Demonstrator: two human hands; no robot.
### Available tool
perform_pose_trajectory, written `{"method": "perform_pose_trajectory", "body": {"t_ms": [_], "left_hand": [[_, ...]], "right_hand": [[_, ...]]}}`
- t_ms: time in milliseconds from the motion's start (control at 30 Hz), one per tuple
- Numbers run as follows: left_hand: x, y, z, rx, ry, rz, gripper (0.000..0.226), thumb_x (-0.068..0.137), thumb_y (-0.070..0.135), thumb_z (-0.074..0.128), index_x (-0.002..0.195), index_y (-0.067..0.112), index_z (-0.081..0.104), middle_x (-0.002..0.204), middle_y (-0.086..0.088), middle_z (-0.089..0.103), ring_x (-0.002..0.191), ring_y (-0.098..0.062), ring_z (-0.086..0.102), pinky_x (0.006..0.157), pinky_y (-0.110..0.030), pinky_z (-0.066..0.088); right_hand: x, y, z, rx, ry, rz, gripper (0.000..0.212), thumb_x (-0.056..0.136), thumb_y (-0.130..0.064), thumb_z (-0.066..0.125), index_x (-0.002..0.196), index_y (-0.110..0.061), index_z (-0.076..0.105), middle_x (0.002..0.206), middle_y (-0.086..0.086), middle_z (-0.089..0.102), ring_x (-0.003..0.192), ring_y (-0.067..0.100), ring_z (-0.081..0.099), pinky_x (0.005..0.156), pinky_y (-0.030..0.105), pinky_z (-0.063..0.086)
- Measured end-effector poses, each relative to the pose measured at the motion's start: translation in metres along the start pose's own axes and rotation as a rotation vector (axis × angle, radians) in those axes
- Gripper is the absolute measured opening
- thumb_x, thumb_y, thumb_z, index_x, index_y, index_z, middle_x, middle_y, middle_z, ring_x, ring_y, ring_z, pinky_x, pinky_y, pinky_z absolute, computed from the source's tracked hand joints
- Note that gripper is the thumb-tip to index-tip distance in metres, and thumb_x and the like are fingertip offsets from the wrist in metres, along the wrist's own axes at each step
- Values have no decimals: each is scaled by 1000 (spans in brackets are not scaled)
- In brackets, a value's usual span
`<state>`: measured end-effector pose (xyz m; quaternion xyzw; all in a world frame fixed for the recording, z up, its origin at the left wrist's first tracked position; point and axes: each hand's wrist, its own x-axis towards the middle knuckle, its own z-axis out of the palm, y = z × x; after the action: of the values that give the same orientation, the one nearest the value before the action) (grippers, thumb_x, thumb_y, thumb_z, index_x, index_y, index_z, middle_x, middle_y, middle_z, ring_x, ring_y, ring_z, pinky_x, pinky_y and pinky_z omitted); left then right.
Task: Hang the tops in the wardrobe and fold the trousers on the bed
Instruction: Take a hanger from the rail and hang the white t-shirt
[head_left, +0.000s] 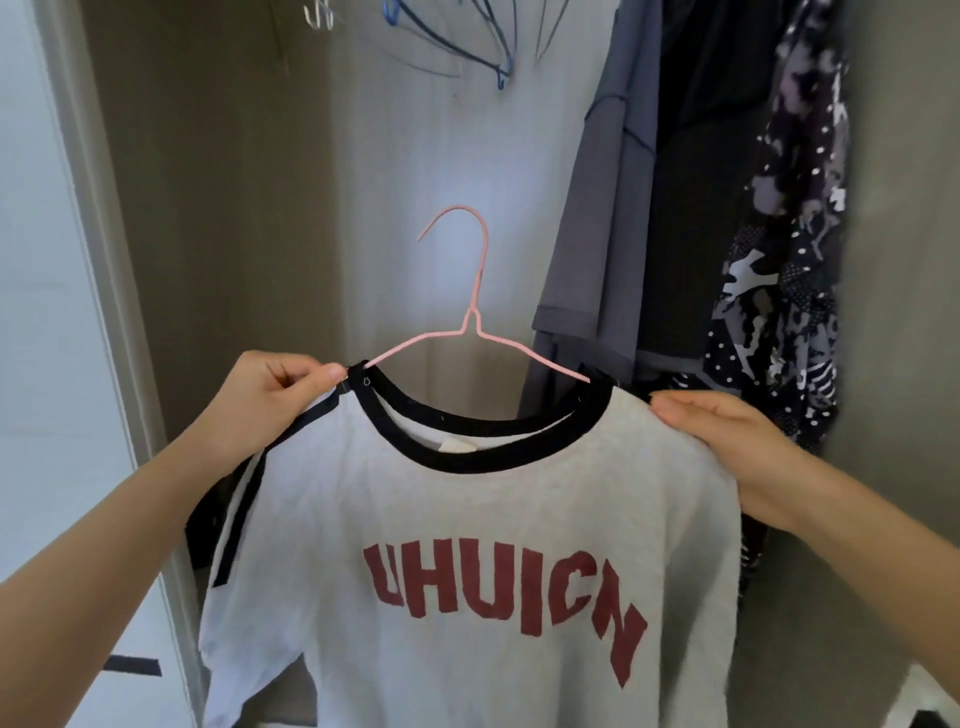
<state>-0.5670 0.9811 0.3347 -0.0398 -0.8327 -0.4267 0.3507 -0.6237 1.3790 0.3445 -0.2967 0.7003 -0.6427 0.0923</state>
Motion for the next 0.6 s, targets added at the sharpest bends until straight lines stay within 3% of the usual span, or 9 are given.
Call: {"method": "perform_pose_trajectory", "body": {"t_ms": [33, 100, 167, 233, 300, 333, 467, 600], "left_hand": [[5, 0, -1, 8, 11, 7, 48, 94, 16, 62, 48, 15, 52, 51, 4, 32, 53, -12, 26, 49, -22, 22], [16, -1, -5, -14, 57, 3, 37, 92, 14, 64, 55, 12, 63, 55, -6, 44, 57, -15, 36, 52, -24, 29], [25, -1, -10, -90, 123, -20, 28, 92, 17, 65, 66, 7, 70, 64, -11, 56, 61, -15, 45, 53, -21, 39], [33, 1, -12, -168, 179, -43, 25, 93, 23, 65, 76, 7, 73, 74, -8, 64, 67, -11, 51, 58, -17, 43], [41, 4, -12, -262, 231, -79, 23, 94, 27, 64, 79, 13, 76, 76, 0, 69, 67, -5, 56, 61, -15, 47], [46, 5, -12, -302, 253, -98, 23, 94, 28, 64, 79, 16, 77, 76, 5, 71, 66, -3, 59, 62, -15, 49], [73, 13, -9, -287, 272, -126, 22, 96, 34, 60, 95, 18, 75, 92, 2, 74, 86, -12, 65, 81, -31, 51], [100, 28, -1, -209, 234, -83, 20, 100, 29, 53, 98, 18, 69, 95, 6, 69, 88, -10, 61, 72, -21, 45]], "right_hand": [[0, -6, 0, 44, 4, -3, 29, 65, -44, 78, 74, -16, 78, 75, 4, 69, 65, 13, 65, 58, 20, 53], [1, -19, -3, 122, 33, -15, 61, 38, -53, 93, 80, -11, 78, 78, 7, 70, 67, 16, 67, 59, 22, 56], [1, -36, -3, 210, 94, -55, 64, 26, -49, 96, 76, -12, 78, 76, 6, 71, 67, 15, 69, 57, 21, 56], [-1, -56, -1, 273, 105, -98, 52, 36, -42, 94, 76, -13, 78, 79, 6, 72, 69, 16, 71, 59, 22, 57], [-3, -77, 2, 330, 97, -130, 23, 60, -34, 78, 72, -14, 78, 77, 5, 72, 68, 15, 71, 59, 22, 58], [-3, -87, 3, 352, 102, -139, 19, 71, -31, 68, 70, -15, 78, 75, 4, 72, 67, 15, 71, 60, 22, 58], [-2, -122, 13, 334, 127, -154, 27, 81, -28, 57, 73, -13, 79, 78, 3, 73, 69, 15, 71, 66, 25, 58], [0, -149, 23, 277, 148, -141, 31, 88, -27, 55, 79, -8, 78, 81, 6, 72, 70, 17, 70, 64, 24, 57]]}}
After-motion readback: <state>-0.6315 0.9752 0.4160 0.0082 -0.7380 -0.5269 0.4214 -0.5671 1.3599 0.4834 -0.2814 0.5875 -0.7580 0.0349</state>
